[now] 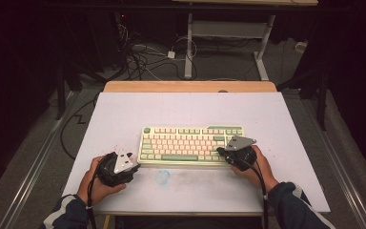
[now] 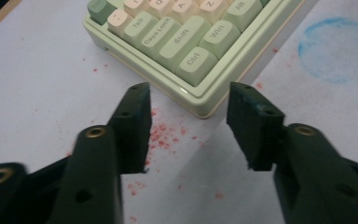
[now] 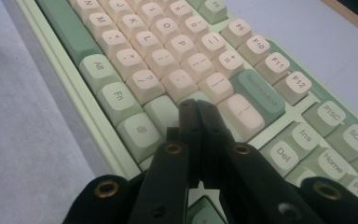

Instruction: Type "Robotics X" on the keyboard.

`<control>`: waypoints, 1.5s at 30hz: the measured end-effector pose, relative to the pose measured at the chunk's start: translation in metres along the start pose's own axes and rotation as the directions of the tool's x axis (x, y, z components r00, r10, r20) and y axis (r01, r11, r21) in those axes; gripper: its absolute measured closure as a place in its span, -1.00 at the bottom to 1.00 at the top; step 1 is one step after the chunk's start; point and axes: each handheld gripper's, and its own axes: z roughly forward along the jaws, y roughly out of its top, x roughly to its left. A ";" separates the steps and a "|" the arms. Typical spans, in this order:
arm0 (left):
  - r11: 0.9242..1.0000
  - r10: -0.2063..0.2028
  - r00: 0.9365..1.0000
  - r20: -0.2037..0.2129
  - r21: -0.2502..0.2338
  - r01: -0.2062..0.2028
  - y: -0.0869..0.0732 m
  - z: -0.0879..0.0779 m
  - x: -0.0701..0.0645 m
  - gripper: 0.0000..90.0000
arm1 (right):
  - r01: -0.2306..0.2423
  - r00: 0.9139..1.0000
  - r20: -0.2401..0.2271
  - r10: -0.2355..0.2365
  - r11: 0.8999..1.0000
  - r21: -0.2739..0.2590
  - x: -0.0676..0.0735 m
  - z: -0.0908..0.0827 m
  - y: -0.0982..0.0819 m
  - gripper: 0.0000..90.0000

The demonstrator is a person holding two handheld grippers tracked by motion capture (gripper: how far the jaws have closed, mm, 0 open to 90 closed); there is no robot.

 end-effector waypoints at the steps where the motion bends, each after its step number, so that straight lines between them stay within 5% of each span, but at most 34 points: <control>1: 1.000 -0.008 1.000 0.006 -0.001 0.008 0.002 -0.001 0.001 0.32 | 0.002 1.000 0.001 -0.002 1.000 0.000 0.000 0.000 0.000 1.00; 9: 0.999 -0.009 1.000 0.023 0.032 0.008 0.007 -0.003 0.002 0.93 | 0.006 1.000 0.003 -0.006 1.000 -0.001 0.000 0.000 0.000 1.00; 28: 0.998 0.013 0.998 0.055 0.055 -0.016 0.014 0.005 -0.007 0.93 | 0.004 1.000 0.006 -0.004 1.000 0.002 0.001 0.000 0.000 1.00; 45: 0.998 0.037 0.993 0.113 0.045 -0.042 0.035 0.037 -0.026 0.94 | 0.010 1.000 0.006 -0.010 1.000 0.007 0.001 0.001 0.001 1.00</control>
